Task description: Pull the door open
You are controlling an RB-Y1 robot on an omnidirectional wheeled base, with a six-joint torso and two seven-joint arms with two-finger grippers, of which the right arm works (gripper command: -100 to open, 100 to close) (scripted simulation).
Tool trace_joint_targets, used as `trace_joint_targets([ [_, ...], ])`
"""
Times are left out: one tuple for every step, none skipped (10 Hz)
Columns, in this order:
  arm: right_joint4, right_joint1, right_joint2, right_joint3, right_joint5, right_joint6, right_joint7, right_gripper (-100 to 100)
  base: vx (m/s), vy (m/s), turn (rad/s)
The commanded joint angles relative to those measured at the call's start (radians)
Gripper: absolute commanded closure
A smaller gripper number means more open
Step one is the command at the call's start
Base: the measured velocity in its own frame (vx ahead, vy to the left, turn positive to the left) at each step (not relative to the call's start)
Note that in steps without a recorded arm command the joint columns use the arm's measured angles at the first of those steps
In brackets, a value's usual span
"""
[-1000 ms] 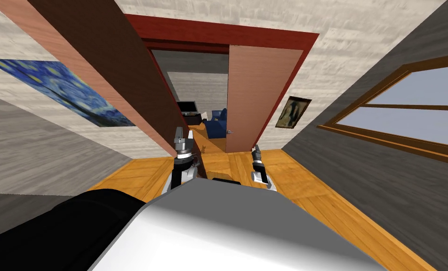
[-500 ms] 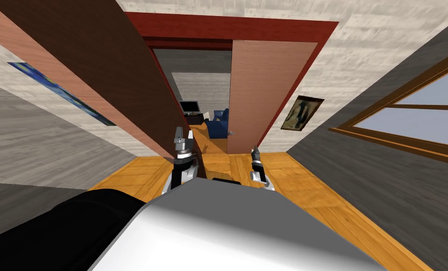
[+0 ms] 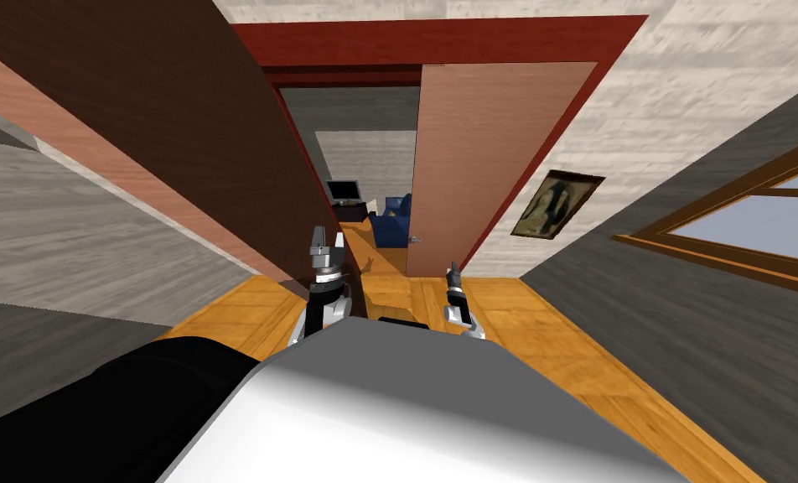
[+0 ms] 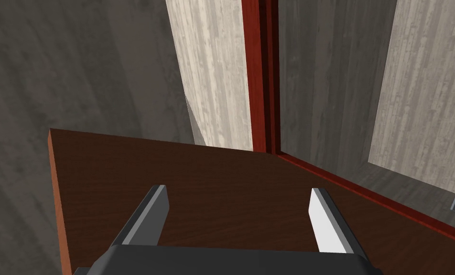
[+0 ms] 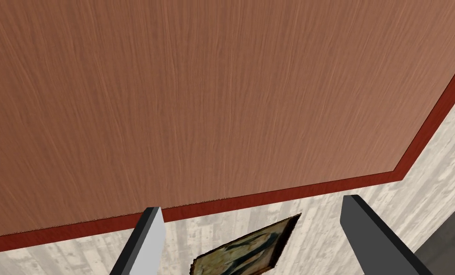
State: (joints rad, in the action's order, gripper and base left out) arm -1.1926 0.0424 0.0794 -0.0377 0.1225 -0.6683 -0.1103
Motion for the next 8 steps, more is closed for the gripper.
trace_joint_targets([
  [0.048,-0.02,-0.002,-0.005,0.011,-0.014,-0.008,-100,0.09,-0.019,0.12],
  [0.075,-0.03,-0.004,-0.007,0.017,-0.021,-0.013,-100,0.101,-0.026,0.104],
  [0.075,-0.03,-0.004,-0.007,0.017,-0.021,-0.013,-100,0.07,-0.022,0.038],
  [0.101,-0.041,-0.006,-0.01,0.024,-0.028,-0.018,-100,0.065,-0.017,0.069],
  [0.126,-0.051,-0.009,-0.012,0.03,-0.035,-0.023,-100,0.08,-0.018,0.135],
  [0.152,-0.061,-0.012,-0.014,0.036,-0.041,-0.028,-100,0.083,-0.016,0.13],
  [0.177,-0.071,-0.015,-0.017,0.042,-0.048,-0.033,-100,0.086,-0.017,0.092],
  [0.203,-0.081,-0.018,-0.019,0.048,-0.055,-0.038,-100,0.101,-0.028,0.096],
])
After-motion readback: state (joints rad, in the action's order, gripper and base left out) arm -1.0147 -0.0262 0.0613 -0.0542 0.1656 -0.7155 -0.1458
